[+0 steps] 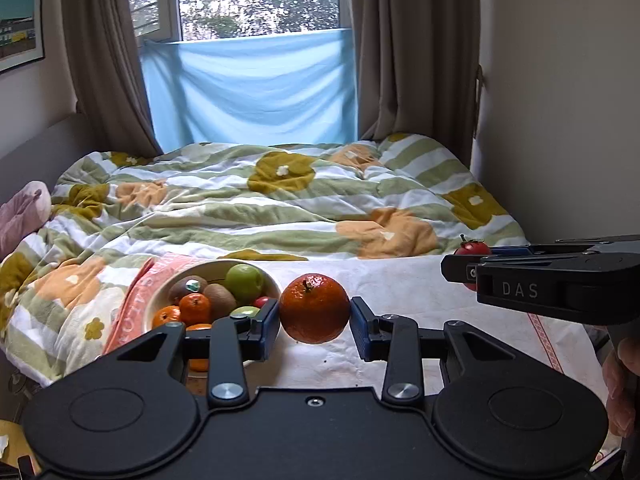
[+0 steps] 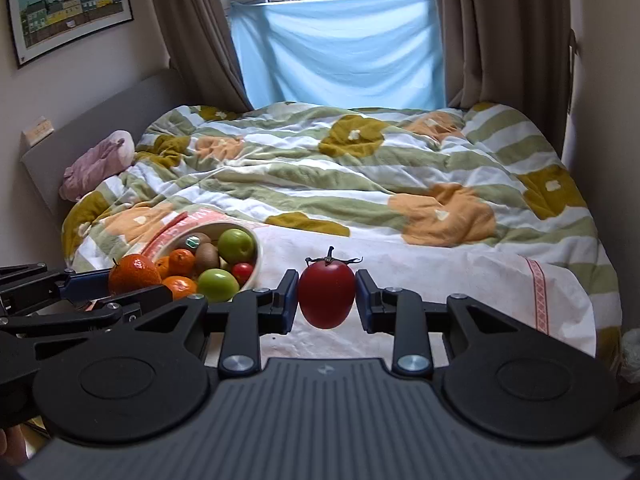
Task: Organize fruits
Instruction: 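Carry the mandarin and tomato to the duck bowl with both tools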
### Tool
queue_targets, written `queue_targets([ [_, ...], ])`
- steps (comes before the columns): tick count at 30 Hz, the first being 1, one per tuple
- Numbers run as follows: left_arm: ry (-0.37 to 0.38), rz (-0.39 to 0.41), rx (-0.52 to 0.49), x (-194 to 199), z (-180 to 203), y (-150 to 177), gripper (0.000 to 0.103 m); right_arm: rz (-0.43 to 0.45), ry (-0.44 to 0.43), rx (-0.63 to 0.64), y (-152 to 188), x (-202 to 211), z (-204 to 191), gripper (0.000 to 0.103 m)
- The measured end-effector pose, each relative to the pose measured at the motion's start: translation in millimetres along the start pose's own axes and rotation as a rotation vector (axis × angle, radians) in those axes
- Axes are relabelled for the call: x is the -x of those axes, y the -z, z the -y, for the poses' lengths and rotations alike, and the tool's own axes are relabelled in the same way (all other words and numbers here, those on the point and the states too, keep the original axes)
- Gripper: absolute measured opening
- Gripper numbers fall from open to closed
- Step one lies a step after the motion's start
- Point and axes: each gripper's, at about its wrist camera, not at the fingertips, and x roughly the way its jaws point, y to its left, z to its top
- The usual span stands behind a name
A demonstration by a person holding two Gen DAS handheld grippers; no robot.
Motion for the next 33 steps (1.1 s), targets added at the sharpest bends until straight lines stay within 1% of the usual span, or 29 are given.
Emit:
queue_targets([
  [5, -0.085, 0.026, 0.022, 14.3, -30.2, -5.9, 0.042, 0.014, -0.061, 0.043, -17.4, -3.0, -33.9, 0.045],
  [8, -0.130, 0.042, 0.039, 18.5, -57.8, -12.2, 0.042, 0.021, -0.089, 0.060, -29.1, -11.0, -57.6, 0.045],
  [14, -0.178, 0.034, 0.068, 4.4, -110.8, -23.5, 0.042, 0.022, -0.124, 0.098, -51.1, -37.9, -103.8, 0.045],
  [19, -0.174, 0.010, 0.070, -22.2, -146.7, -32.5, 0.042, 0.002, -0.136, 0.107, -67.8, -76.9, -135.8, 0.045],
  [23, -0.150, -0.019, 0.066, -54.9, -167.9, -38.9, 0.042, -0.023, -0.127, 0.108, -79.1, -113.7, -152.6, 0.045],
  [28, -0.106, -0.070, 0.052, -103.3, -188.9, -42.6, 0.042, -0.068, -0.101, 0.093, -87.2, -166.2, -160.8, 0.045],
  [33, -0.065, -0.144, 0.033, -157.0, -202.6, -34.7, 0.042, -0.118, -0.073, 0.075, -86.1, -216.9, -161.5, 0.045],
])
